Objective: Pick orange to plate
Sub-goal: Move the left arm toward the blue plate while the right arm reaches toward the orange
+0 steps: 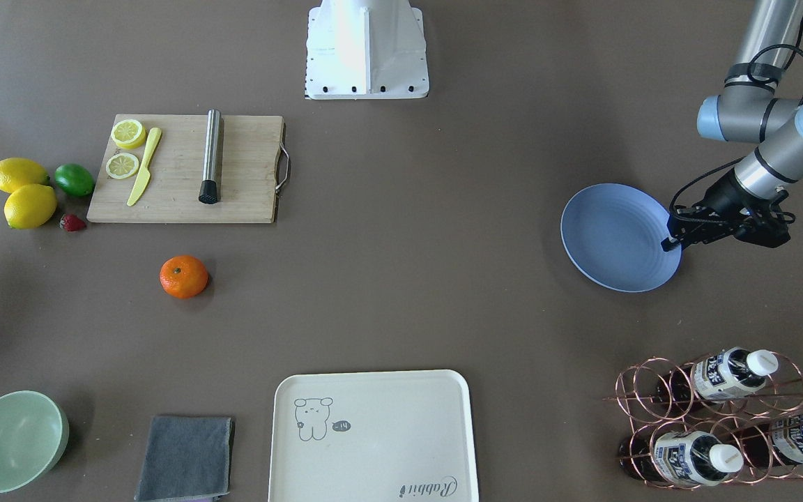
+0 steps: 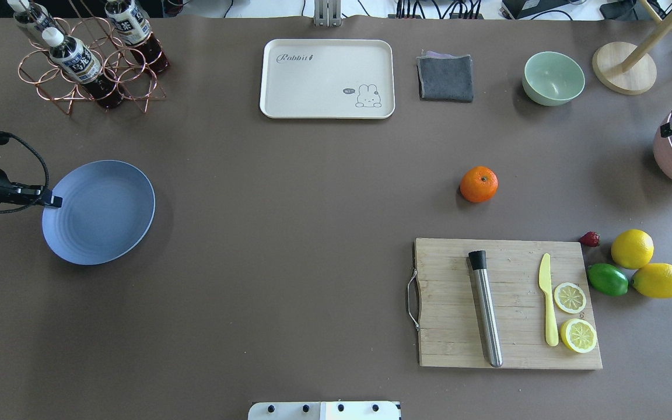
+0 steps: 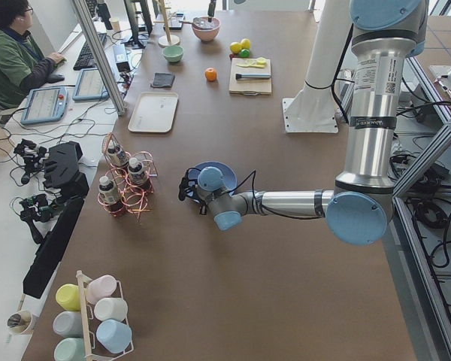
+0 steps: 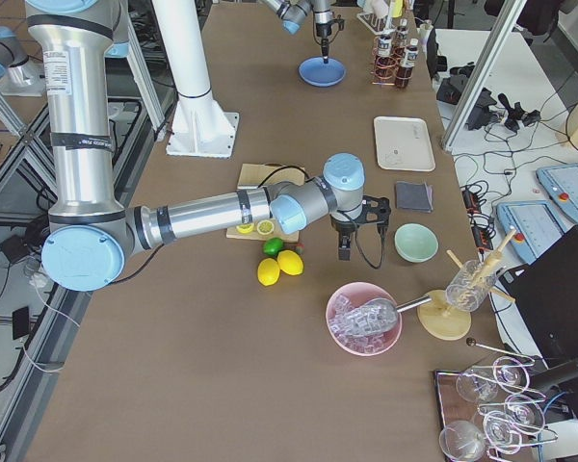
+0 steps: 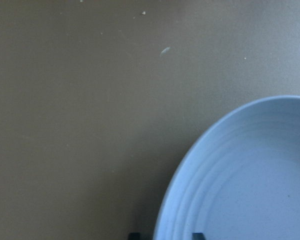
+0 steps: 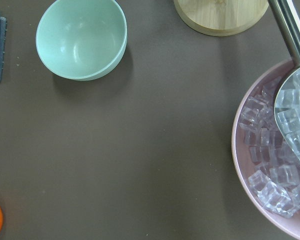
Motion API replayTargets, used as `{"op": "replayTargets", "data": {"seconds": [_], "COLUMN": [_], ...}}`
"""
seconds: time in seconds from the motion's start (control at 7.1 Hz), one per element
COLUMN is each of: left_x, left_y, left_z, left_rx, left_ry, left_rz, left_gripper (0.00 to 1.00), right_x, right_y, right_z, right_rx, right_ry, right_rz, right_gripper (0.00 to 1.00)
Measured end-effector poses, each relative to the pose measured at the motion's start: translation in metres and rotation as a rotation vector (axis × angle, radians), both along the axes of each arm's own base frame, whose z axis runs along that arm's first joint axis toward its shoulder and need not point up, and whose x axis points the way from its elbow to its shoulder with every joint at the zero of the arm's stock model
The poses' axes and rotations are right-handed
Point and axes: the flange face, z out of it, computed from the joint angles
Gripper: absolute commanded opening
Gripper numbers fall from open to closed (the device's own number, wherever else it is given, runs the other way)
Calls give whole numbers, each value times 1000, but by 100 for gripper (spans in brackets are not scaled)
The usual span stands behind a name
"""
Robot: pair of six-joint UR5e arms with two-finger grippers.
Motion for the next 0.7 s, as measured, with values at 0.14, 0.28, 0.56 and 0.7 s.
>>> {"op": "replayTargets", "data": {"seconds": [0.14,0.28,0.56,0.7], "left_x": [1,-1,-19,-24], "left_y": [0,2,-5,-8], "left_z": [-1,-4,-29,-58], "left_rx": [-11,-31,-63,-94], "left_ry": [4,20,93,144], "left_rz": [11,37,58,41], "left_gripper": [0,0,0,0], "right_x": [0,0,-2,-8], "right_y": [0,1,-2,-6], "right_z": [0,1,-4,-10], "right_rx": [-1,-1,4,11], "right_ry": [0,0,-3,-5], "right_rz": [0,-1,-4,-11], "right_gripper": [100,100,100,100]}}
